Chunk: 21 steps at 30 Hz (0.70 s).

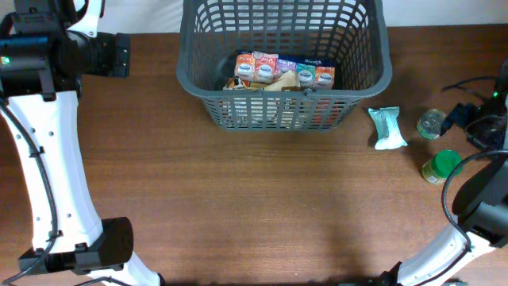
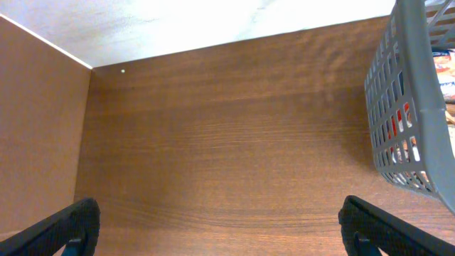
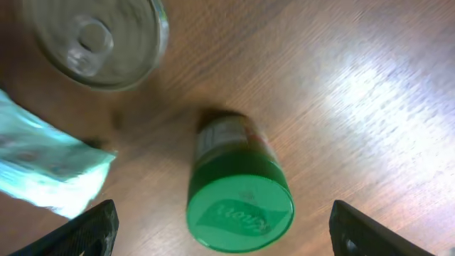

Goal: Pack container

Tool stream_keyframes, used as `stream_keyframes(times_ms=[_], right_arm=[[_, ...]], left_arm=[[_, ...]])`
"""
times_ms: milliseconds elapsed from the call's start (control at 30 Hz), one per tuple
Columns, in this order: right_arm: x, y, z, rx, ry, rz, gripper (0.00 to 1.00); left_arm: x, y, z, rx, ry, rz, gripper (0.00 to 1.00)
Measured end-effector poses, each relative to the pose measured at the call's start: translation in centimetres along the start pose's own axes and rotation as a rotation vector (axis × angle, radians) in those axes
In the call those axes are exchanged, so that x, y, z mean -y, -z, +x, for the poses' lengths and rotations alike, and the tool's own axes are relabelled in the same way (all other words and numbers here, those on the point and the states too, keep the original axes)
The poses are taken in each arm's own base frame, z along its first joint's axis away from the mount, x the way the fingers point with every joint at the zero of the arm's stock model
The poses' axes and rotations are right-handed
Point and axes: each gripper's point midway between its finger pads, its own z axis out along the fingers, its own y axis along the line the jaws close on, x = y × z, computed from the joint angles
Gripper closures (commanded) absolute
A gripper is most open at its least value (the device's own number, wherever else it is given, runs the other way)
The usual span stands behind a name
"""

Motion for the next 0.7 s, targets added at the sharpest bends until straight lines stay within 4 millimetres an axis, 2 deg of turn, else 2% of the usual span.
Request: stream_keyframes(times_ms=[267,633,700], right_arm=[[0.5,-4.4,2.0,-0.071,0.005,0.031,0.12],[0.0,-7.3,2.4,-0.066,-0.005,0.007,0.11],[-0.1,-7.7,2.4,-0.063,-0.010,0.001,0.16]], left_arm=[[0.0,0.0,0.0,0.000,0.000,0.000,0.01],[0.0,0.0,0.0,0.000,0.000,0.000,0.01],[0.0,0.0,0.0,0.000,0.000,0.000,0.01]])
